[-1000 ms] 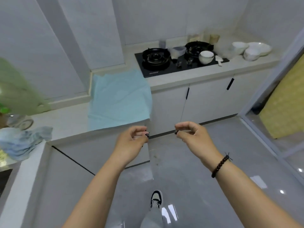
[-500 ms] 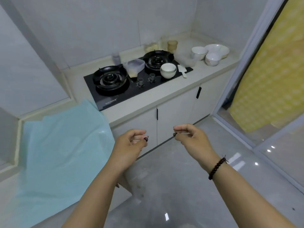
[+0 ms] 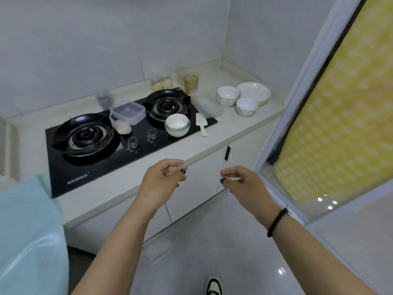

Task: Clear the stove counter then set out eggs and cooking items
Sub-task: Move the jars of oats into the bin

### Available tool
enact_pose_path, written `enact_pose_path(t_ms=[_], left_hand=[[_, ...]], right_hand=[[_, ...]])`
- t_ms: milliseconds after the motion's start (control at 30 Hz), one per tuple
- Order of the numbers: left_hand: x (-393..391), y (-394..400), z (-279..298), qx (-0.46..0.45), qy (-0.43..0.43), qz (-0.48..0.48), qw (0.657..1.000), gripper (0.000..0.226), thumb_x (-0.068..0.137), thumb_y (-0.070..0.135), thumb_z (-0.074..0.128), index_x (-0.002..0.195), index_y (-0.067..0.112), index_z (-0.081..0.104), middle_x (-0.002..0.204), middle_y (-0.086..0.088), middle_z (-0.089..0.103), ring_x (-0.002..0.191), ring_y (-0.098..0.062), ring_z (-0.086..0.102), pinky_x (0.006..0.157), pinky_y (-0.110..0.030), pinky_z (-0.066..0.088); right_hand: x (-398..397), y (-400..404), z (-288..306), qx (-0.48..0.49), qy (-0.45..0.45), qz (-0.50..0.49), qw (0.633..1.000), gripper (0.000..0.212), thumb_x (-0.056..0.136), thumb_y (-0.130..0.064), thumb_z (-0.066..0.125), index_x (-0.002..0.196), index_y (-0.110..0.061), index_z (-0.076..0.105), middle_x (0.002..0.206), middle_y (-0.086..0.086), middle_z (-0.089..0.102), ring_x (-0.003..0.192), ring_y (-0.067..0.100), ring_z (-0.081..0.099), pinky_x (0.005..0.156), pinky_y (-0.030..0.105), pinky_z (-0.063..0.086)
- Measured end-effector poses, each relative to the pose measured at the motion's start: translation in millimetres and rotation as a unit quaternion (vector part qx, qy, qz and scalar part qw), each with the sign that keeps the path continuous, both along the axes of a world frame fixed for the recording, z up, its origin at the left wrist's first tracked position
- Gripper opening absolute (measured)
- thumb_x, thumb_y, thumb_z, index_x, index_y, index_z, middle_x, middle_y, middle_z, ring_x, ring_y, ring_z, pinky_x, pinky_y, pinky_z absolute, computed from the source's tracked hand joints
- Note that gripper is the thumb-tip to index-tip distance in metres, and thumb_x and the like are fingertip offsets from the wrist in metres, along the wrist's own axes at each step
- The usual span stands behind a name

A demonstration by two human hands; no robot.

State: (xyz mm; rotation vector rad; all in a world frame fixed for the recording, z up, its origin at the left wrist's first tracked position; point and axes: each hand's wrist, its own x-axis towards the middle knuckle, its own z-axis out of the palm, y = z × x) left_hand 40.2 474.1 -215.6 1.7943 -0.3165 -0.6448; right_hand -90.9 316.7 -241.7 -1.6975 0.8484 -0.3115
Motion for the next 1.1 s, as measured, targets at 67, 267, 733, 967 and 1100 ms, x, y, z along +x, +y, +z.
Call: enact_pose_path(t_ms=[67, 267, 733, 967, 1100], left_hand=[[11, -34, 2, -0.008, 0.0, 0.012, 1.0, 0.027, 0.087, 0.004, 0.061, 0.103, 0.025, 0.068, 0.099, 0.006, 0.073, 0.094, -0.016, 0.07, 0.084, -0.031, 0.055], [50, -97, 5, -0.012, -0.008, 0.022, 1.0, 0.026, 0.089, 0.005, 0.06, 0.105, 0.023, 0.068, 0.099, 0.006, 0.074, 0.09, -0.015, 0.072, 0.082, -0.031, 0.054], [226, -181, -13, -0.024, 0.007, 0.075, 0.997, 0.026, 0.087, 0.009, 0.063, 0.103, 0.028, 0.069, 0.098, 0.009, 0.074, 0.094, -0.014, 0.071, 0.086, -0.033, 0.054], [293, -207, -14, -0.018, 0.007, 0.088, 0.996, 0.026, 0.09, 0.005, 0.061, 0.104, 0.026, 0.067, 0.1, 0.004, 0.074, 0.084, -0.008, 0.072, 0.084, -0.028, 0.053], [313, -200, -20, -0.011, 0.032, 0.112, 0.993, 0.024, 0.092, 0.008, 0.06, 0.111, 0.021, 0.065, 0.101, 0.002, 0.073, 0.085, -0.009, 0.072, 0.077, -0.023, 0.052]], right_hand=[[13, -33, 2, -0.012, 0.006, 0.01, 1.0, 0.016, 0.087, -0.013, 0.067, 0.093, -0.028, 0.068, 0.102, -0.009, 0.069, 0.077, 0.01, 0.06, 0.07, 0.017, 0.047], [61, -101, 5, -0.003, 0.011, 0.042, 0.999, 0.015, 0.088, -0.016, 0.066, 0.099, -0.025, 0.068, 0.104, -0.012, 0.066, 0.082, 0.012, 0.06, 0.077, 0.021, 0.05], [244, -200, 6, -0.051, 0.061, 0.132, 0.988, 0.018, 0.088, -0.022, 0.066, 0.105, -0.026, 0.065, 0.107, -0.012, 0.064, 0.081, 0.005, 0.059, 0.065, 0.012, 0.043], [330, -242, 17, -0.074, 0.057, 0.15, 0.984, 0.014, 0.087, -0.02, 0.065, 0.096, -0.031, 0.064, 0.105, -0.015, 0.065, 0.078, 0.006, 0.06, 0.071, 0.017, 0.049], [389, -252, 18, -0.106, 0.061, 0.21, 0.97, 0.017, 0.088, -0.015, 0.063, 0.103, -0.025, 0.062, 0.094, -0.012, 0.061, 0.06, -0.002, 0.054, 0.057, 0.006, 0.039]])
